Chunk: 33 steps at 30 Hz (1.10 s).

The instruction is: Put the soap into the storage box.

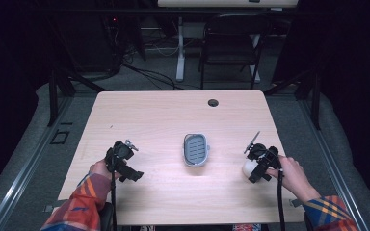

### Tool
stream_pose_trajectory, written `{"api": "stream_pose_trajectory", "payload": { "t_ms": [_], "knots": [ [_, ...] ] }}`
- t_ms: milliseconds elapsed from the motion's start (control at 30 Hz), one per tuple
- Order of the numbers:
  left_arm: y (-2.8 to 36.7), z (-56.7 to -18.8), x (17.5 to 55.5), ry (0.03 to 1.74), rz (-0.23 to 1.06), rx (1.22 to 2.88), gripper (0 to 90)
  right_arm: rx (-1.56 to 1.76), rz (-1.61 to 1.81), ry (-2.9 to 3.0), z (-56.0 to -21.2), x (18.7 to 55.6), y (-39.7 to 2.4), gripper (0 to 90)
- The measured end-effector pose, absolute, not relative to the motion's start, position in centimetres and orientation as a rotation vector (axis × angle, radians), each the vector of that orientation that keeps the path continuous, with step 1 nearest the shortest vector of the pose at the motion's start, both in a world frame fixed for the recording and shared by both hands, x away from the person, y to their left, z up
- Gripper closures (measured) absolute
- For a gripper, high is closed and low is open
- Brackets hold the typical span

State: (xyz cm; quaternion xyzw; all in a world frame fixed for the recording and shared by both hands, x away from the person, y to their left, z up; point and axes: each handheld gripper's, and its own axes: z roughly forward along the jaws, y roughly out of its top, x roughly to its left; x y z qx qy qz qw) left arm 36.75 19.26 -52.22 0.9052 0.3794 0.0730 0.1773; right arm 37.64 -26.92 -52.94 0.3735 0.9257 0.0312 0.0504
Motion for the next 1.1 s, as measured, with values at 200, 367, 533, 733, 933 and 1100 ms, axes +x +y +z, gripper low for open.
{"api": "stream_pose_trajectory", "payload": {
  "t_ms": [200, 367, 533, 733, 933, 1100],
  "knots": [
    [19.3, -52.2, 36.8, 1.071, 0.202, 2.564, 1.3, 1.066, 0.045, 2.888, -52.9, 38.6, -26.2, 0.0],
    [19.3, -52.2, 36.8, 1.064, 0.194, 2.562, 0.7, 1.036, 0.029, 2.905, -53.3, 39.1, -25.7, 0.0],
    [19.3, -52.2, 36.8, 1.063, 0.194, 2.563, 0.7, 1.036, 0.005, 2.916, -53.5, 39.5, -25.5, 0.0],
    [19.3, -52.3, 36.8, 1.067, 0.192, 2.564, 0.7, 1.034, 0.006, 2.916, -53.7, 39.8, -25.3, 0.0],
    [19.3, -52.3, 36.8, 1.066, 0.190, 2.563, 0.7, 1.050, -0.016, 2.905, -53.9, 40.1, -25.2, 2.7],
    [19.3, -52.3, 36.8, 1.067, 0.189, 2.564, 0.7, 1.047, -0.036, 2.923, -54.0, 40.3, -25.1, 14.1]
  ]
}}
